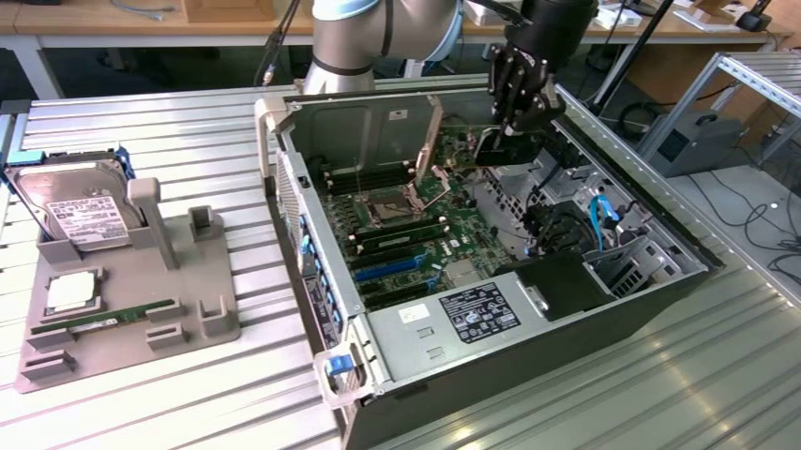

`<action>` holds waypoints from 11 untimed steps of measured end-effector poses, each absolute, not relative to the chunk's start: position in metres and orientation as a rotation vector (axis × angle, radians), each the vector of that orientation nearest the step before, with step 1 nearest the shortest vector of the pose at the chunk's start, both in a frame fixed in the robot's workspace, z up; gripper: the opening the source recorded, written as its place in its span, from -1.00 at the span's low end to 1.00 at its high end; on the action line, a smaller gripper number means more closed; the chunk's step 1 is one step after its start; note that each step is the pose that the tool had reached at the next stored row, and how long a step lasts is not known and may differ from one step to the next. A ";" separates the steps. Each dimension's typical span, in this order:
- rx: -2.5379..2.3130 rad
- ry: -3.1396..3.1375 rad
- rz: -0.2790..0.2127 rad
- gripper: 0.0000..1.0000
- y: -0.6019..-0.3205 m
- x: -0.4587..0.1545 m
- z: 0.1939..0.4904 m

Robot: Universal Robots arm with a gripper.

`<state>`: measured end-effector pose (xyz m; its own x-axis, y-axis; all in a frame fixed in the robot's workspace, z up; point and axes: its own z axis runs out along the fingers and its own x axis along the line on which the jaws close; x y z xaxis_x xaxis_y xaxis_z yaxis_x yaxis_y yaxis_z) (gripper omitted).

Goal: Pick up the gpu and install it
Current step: 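Insert the gpu into the slot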

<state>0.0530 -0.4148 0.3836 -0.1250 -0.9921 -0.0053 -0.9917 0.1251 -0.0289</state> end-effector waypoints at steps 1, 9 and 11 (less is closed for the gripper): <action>-2.071 2.331 -0.028 -0.45 -0.415 0.053 0.384; -2.146 2.262 -0.027 -0.45 -0.415 0.053 0.384; -2.158 2.250 -0.027 -0.45 -0.415 0.053 0.384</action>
